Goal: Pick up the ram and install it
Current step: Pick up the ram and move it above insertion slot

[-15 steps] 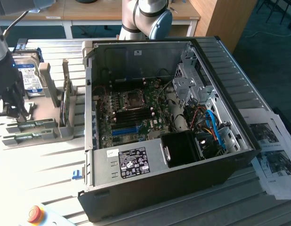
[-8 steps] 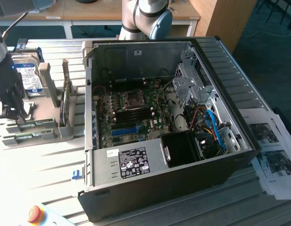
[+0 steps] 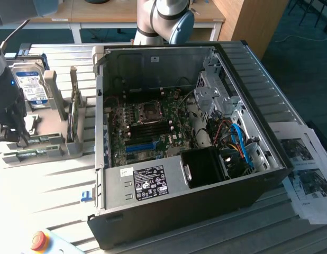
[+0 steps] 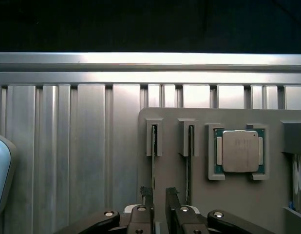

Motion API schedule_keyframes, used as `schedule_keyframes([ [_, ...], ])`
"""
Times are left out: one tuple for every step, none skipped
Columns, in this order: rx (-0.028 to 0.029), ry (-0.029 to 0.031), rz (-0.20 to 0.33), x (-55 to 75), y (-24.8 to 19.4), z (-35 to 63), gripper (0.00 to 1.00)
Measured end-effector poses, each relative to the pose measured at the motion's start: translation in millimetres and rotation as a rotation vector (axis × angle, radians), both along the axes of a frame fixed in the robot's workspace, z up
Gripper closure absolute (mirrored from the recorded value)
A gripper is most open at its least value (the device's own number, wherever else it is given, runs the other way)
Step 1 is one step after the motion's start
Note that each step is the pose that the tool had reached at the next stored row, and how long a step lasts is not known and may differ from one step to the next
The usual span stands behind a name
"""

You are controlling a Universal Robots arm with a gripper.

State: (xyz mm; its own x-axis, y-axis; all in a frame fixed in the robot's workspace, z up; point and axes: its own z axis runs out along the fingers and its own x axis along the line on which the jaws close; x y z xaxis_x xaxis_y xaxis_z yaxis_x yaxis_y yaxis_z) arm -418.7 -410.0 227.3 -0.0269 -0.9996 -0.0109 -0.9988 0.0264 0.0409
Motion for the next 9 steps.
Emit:
schedule_keyframes([
  [0.0, 0.0, 0.0, 0.0, 0.0, -1.3, 0.75],
  [0.0001, -0.0001, 0.0, 0.0, 0.0, -2.3, 0.75],
  [0.0, 0.0, 0.0, 0.0, 0.0, -3.3, 0.75],
  [0.0, -0.0001, 0.0, 0.0, -0.1, -4.3, 0.75],
  [0.0, -0.0001, 0.0, 0.0, -0.1, -5.1, 0.75],
  [0.0001, 0.0, 0.0, 0.0, -0.1, -5.9, 0.75],
  [0.0, 0.0, 0.0, 0.0, -0.1, -6.6, 0.75],
  [0.0, -0.0001, 0.0, 0.0, -0.1, -7.3, 0.75],
  [0.0, 0.0, 0.0, 0.0, -0.1, -8.0, 0.75],
])
